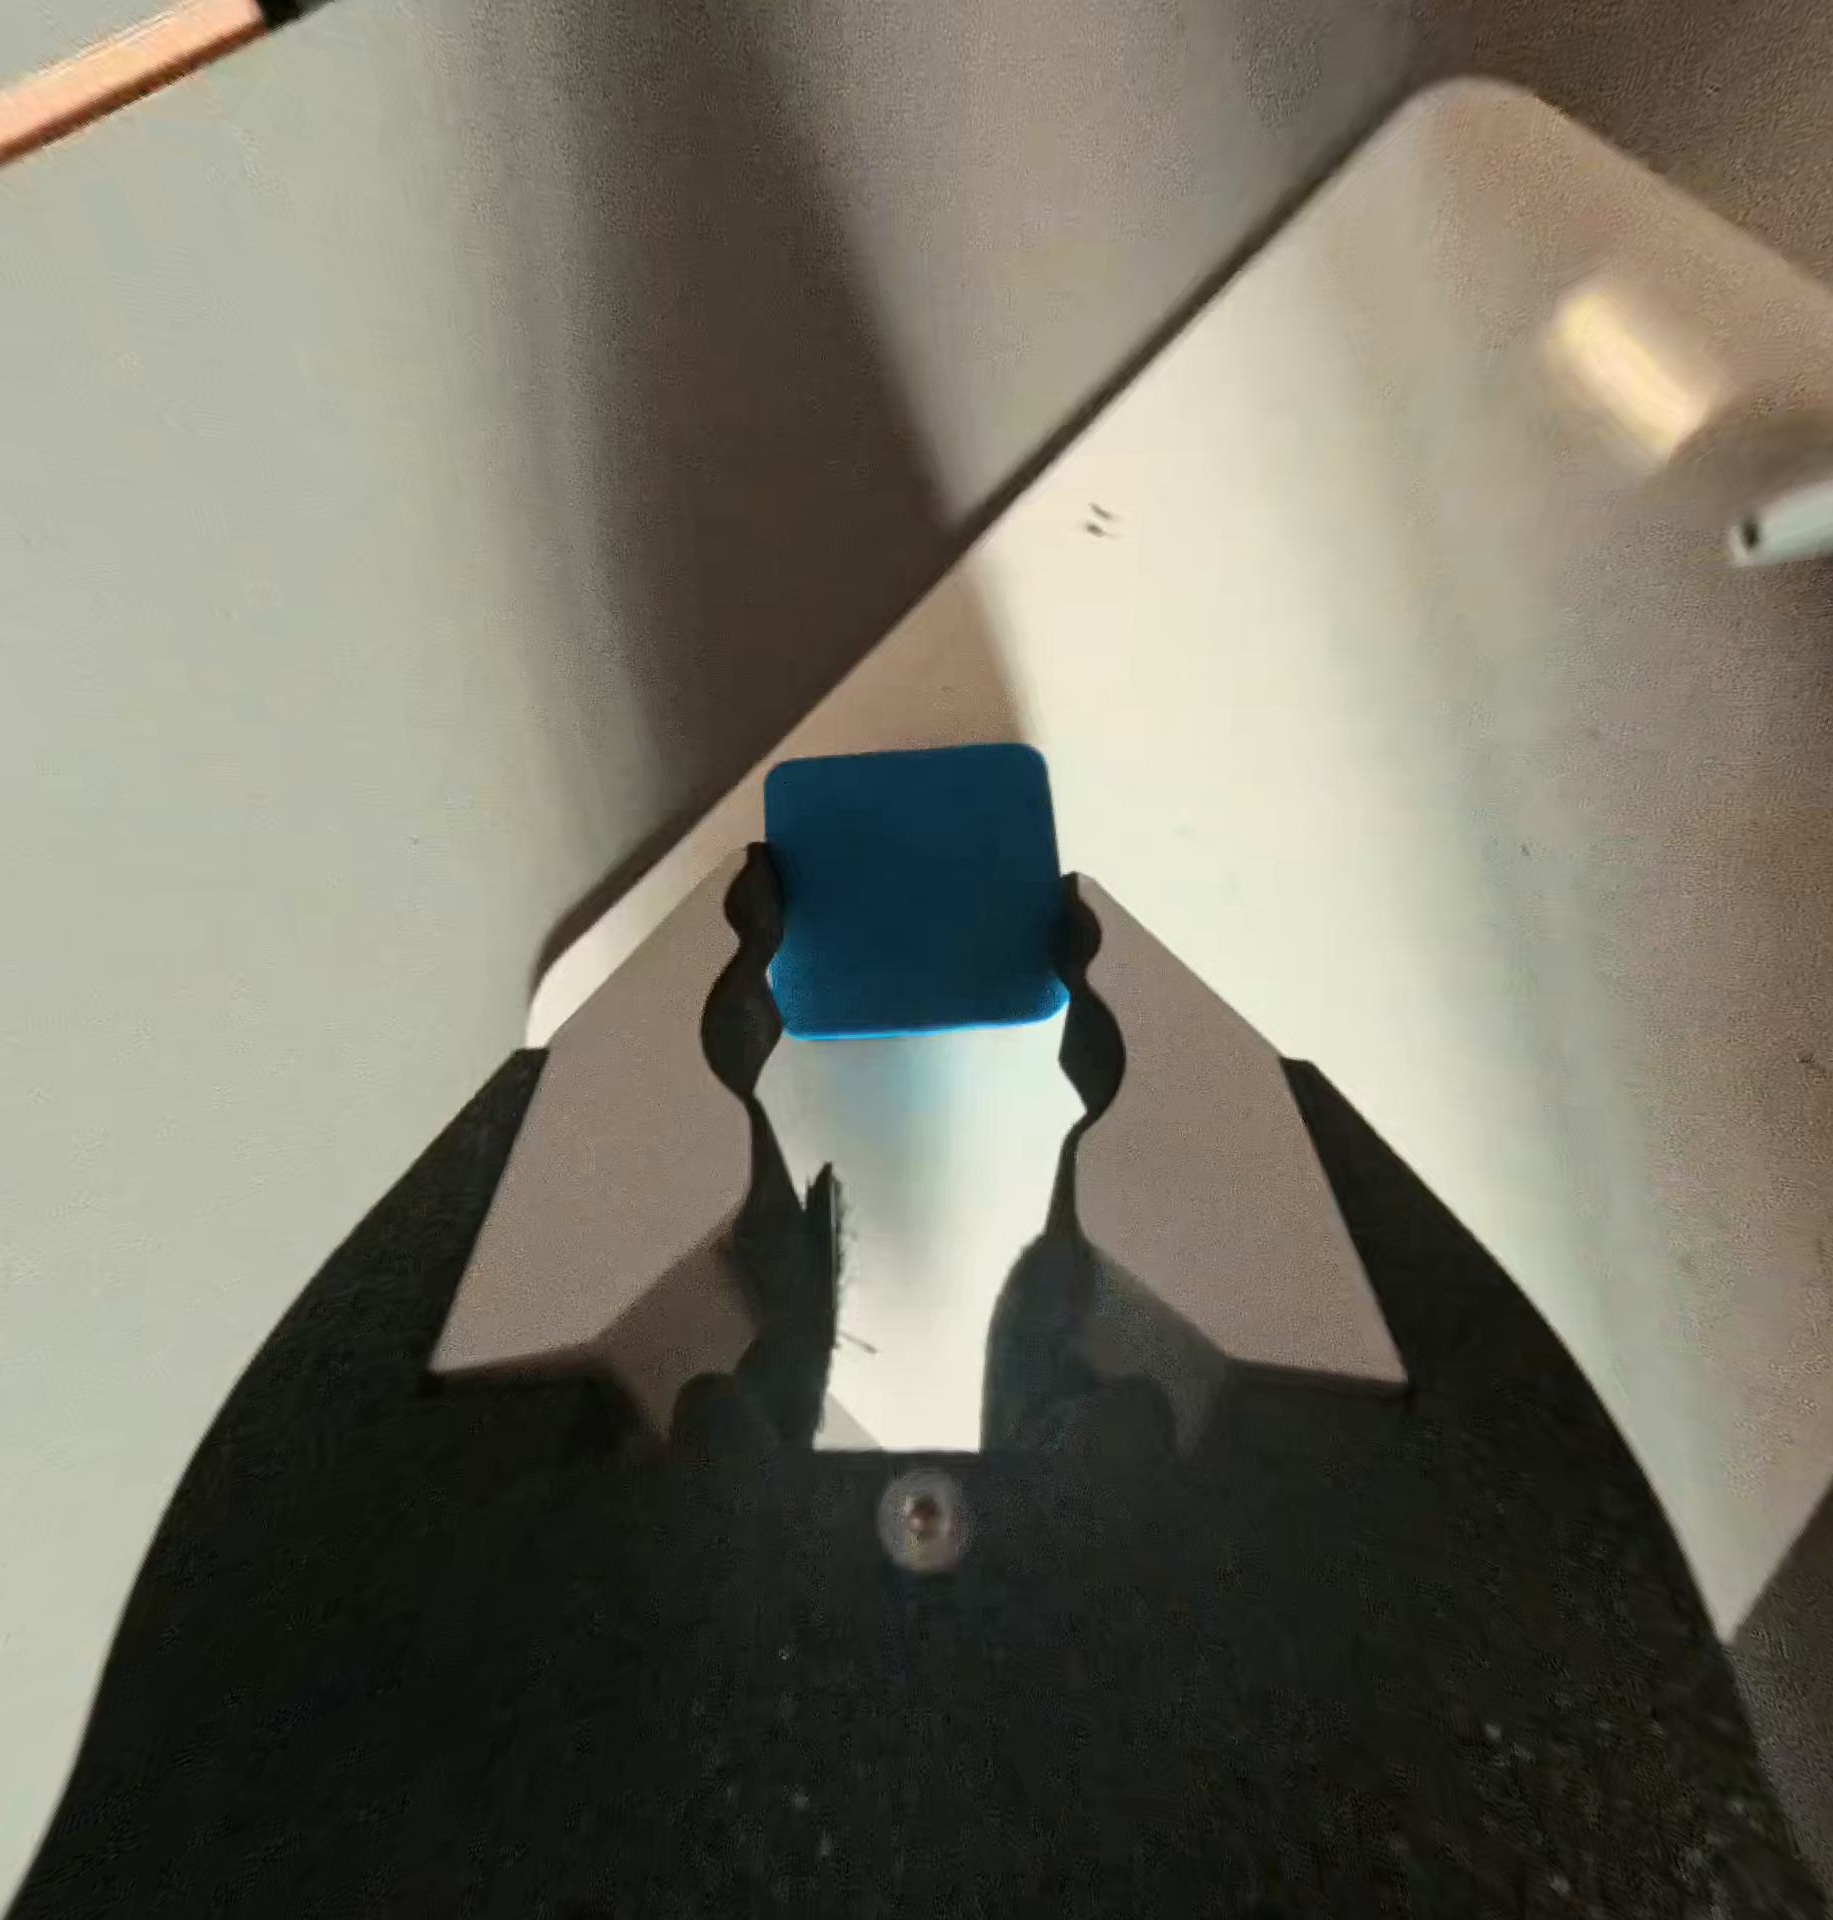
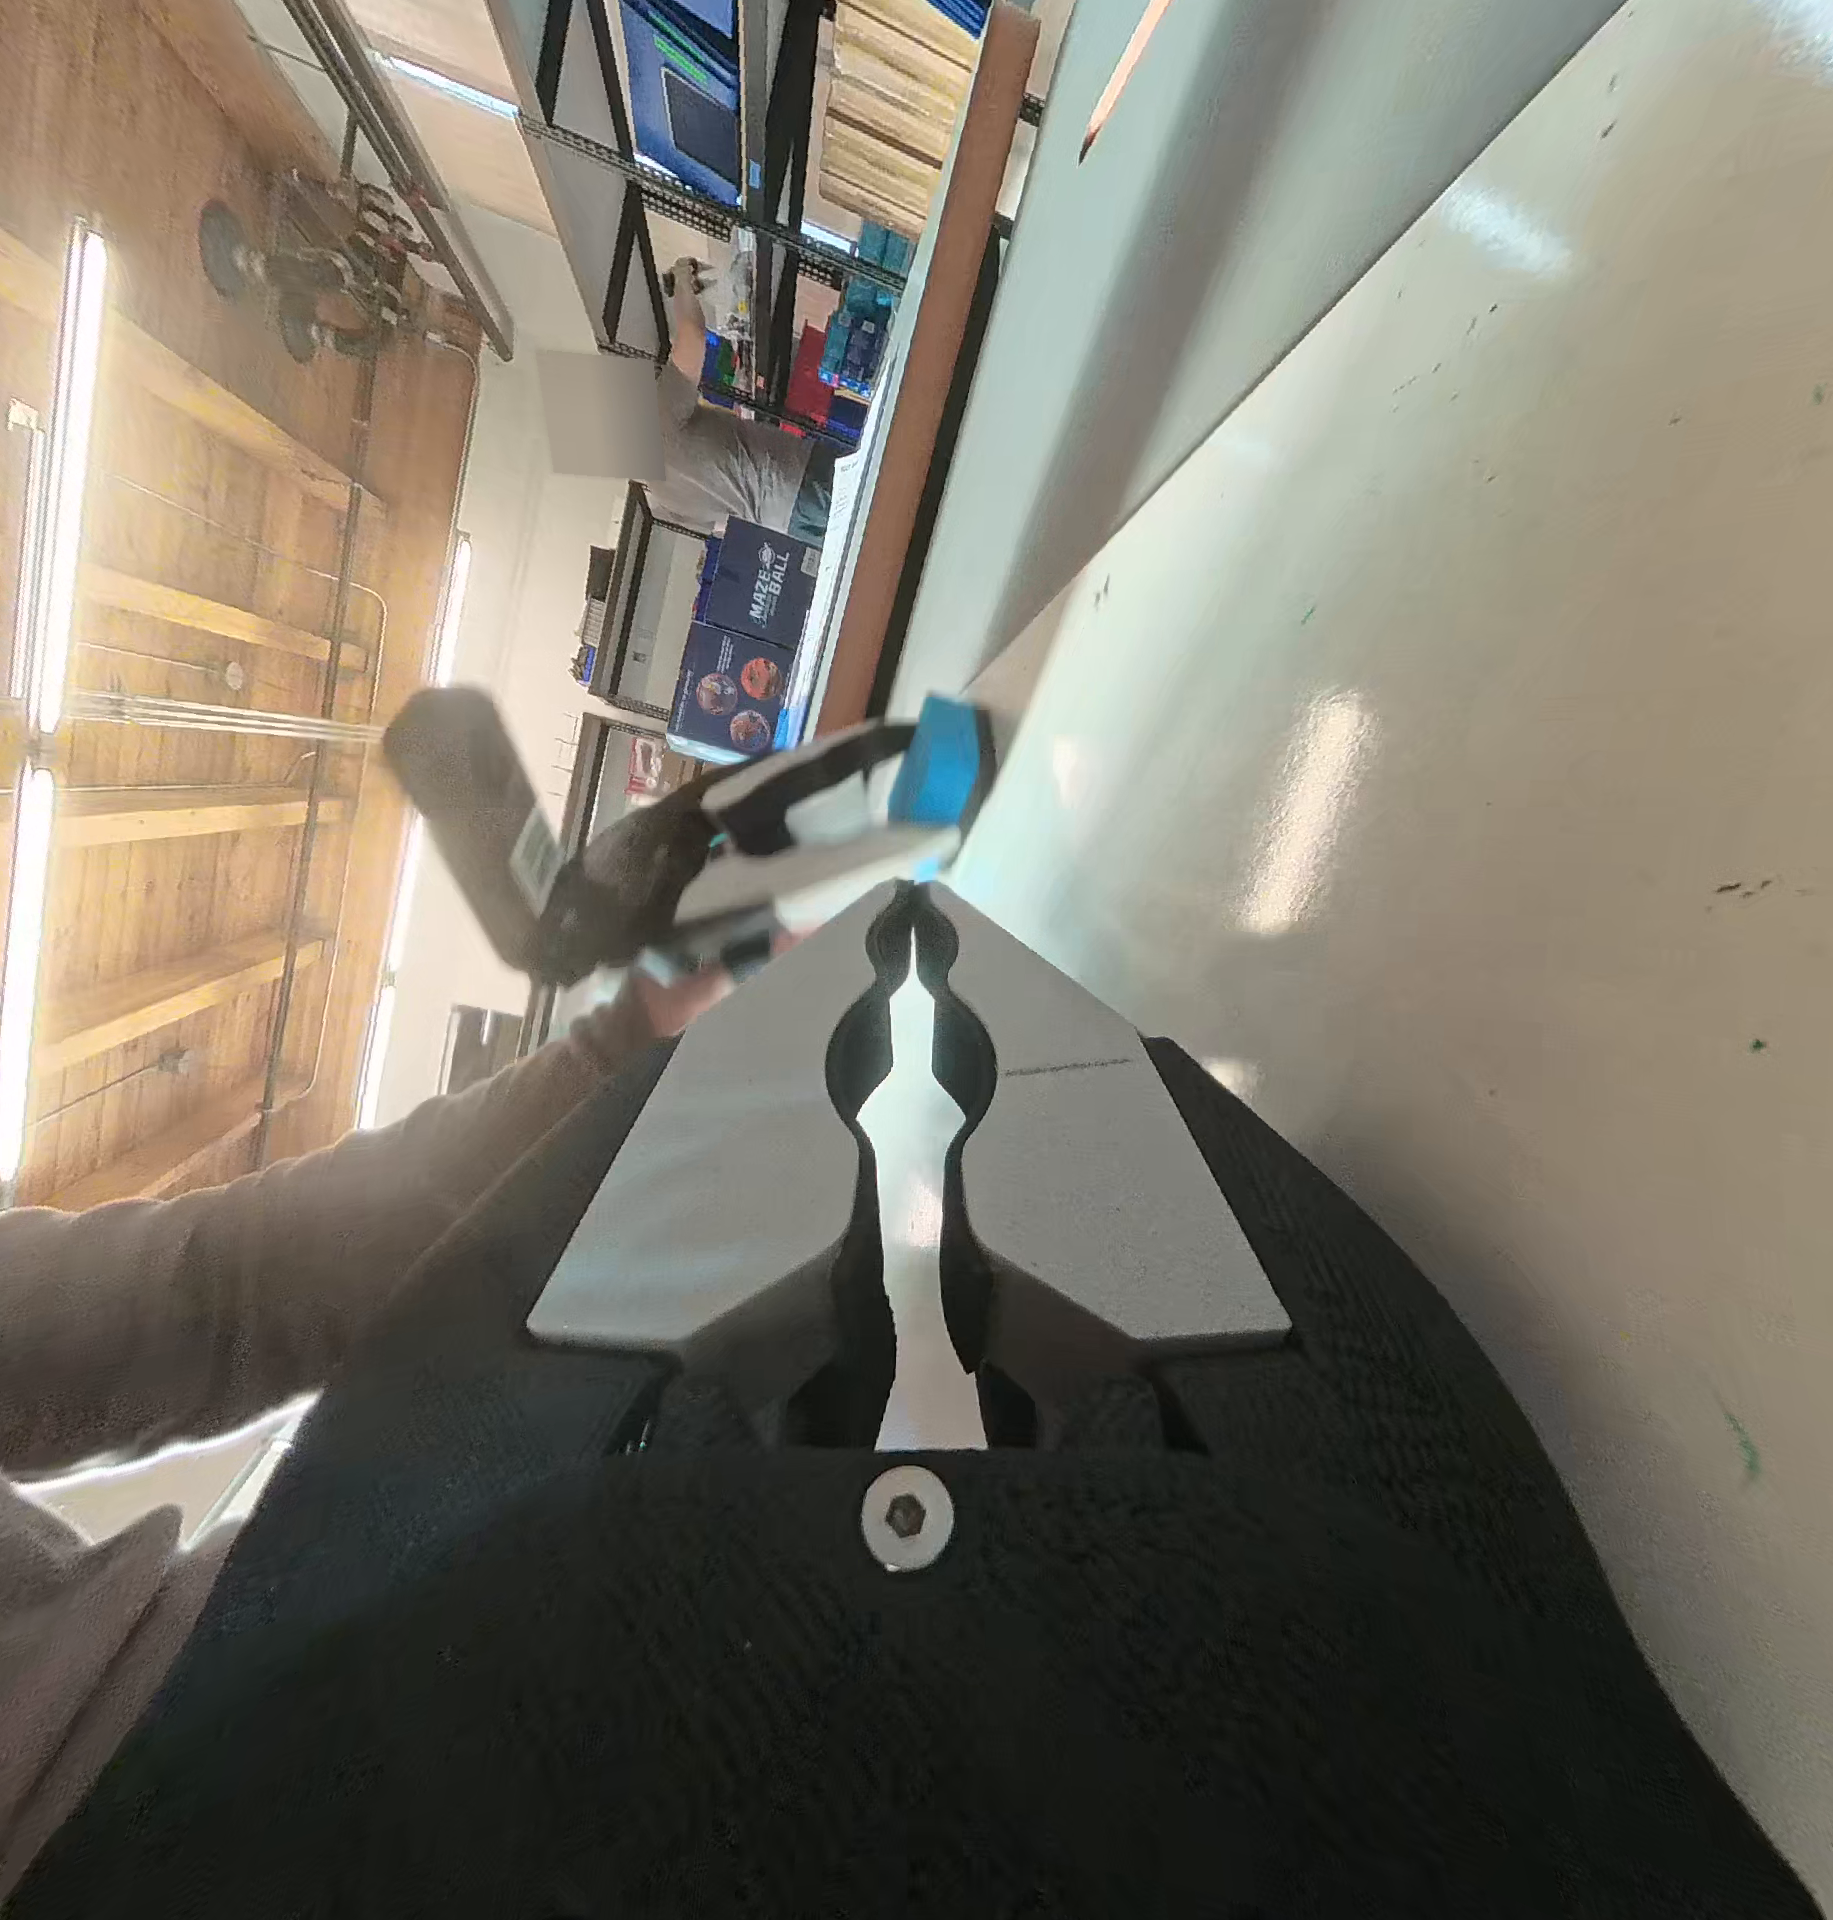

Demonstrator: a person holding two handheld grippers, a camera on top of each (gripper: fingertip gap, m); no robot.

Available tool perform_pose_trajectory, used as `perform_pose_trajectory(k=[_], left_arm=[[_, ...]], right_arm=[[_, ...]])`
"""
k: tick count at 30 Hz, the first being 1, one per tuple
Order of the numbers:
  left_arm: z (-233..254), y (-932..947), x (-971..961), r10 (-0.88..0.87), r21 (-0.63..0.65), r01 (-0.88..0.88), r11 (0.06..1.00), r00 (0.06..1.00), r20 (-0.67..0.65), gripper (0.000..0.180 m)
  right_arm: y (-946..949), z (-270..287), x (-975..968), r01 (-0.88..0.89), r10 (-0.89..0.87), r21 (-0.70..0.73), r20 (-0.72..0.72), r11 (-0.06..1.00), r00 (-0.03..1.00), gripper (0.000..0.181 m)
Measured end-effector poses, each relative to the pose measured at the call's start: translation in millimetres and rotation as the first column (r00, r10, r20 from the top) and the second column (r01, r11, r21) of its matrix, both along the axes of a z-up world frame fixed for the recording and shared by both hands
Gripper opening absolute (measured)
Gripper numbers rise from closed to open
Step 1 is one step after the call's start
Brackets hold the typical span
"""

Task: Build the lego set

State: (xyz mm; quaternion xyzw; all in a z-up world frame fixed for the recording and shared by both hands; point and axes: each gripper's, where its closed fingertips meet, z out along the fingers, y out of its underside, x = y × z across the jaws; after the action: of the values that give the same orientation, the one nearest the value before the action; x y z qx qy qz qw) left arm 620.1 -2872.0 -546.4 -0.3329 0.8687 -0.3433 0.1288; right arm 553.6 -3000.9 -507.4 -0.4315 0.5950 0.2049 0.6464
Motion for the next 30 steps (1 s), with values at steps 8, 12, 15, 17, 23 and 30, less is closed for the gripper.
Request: perform_pose_trajectory(k=[8, 12, 15, 17, 23, 30], left_arm=[[-1.0, -110.8, 16.8, -0.318, 0.044, 0.319, 0.947, 0.948, -0.021, 0.052], [-1.4, -68.9, -2.4, -0.344, 0.094, 0.343, 0.935, 0.939, -0.009, 0.052], [-1.2, -32.6, -43.6, -0.390, 0.114, 0.391, 0.914, 0.920, -0.027, 0.052], [-1.0, -34.1, -50.8, -0.376, 0.077, 0.377, 0.923, 0.926, -0.026, 0.052], [-1.1, -109.8, 2.7, -0.335, 0.016, 0.335, 0.942, 0.942, -0.005, 0.052], [-0.8, -50.8, -83.1, -0.362, 0.004, 0.363, 0.932, 0.932, -0.030, 0.051]], right_arm=[[0.5, 1.6, -0.6, -0.003, 0.003, 0.015, 0.005, 1.000, 1.000, 0.000], [-0.2, 1.5, -1.0, -0.002, 0.002, 0.016, 0.005, 1.000, 1.000, 0.000], [-0.2, 2.2, -0.5, -0.003, 0.003, 0.021, 0.008, 1.000, 1.000, 0.000], [0.1, 3.2, -0.7, -0.005, 0.005, 0.028, 0.012, 1.000, 1.000, 0.000], [-0.6, 3.3, -1.2, -0.003, 0.003, 0.037, 0.011, 0.999, 1.000, 0.000], [-2.7, 3.8, 0.9, 0.012, -0.013, 0.045, 0.016, 0.999, 1.000, 0.000]])
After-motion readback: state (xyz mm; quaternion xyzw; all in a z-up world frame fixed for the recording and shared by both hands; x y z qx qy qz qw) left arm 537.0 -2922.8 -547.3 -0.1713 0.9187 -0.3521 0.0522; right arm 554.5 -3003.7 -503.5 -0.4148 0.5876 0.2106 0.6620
